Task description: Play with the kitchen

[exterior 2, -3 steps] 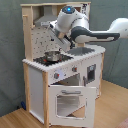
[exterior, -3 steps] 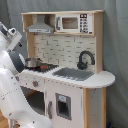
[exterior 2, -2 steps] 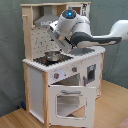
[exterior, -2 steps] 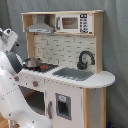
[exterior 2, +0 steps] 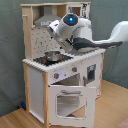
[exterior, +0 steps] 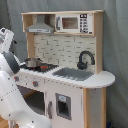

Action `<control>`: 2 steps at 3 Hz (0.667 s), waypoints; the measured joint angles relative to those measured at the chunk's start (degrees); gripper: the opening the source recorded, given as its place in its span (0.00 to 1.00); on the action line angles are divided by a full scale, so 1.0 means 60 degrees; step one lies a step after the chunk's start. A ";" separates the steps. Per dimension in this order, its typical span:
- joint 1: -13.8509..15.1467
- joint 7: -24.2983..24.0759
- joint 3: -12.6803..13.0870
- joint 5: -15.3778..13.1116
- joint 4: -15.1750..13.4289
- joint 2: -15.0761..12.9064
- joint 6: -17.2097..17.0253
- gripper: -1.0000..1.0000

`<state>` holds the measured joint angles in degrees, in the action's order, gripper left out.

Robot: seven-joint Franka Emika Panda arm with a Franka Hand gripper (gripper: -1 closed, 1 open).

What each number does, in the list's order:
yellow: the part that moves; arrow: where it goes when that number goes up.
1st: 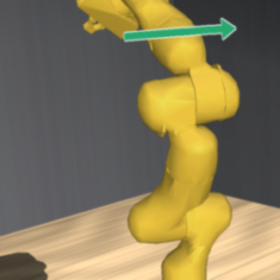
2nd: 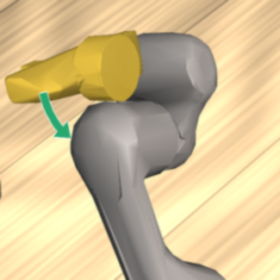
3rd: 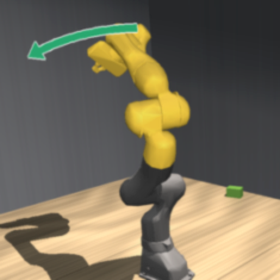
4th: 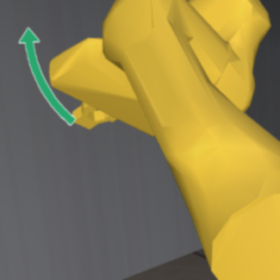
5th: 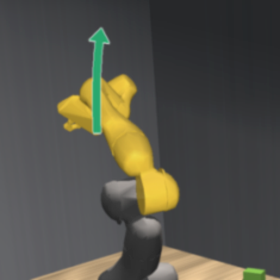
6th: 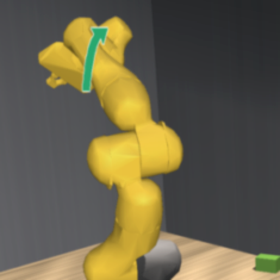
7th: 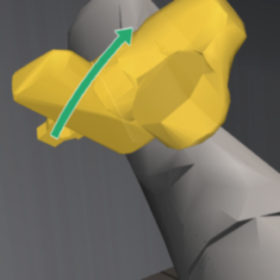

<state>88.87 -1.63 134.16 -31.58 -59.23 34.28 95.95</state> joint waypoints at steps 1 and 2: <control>-0.0216 0.0312 0.0002 -0.0941 -0.0010 0.0081 -0.0001 1.00; -0.0441 0.0708 0.0004 -0.1893 -0.0021 0.0309 0.0024 1.00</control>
<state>86.23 2.62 134.18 -42.94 -59.36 36.14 96.09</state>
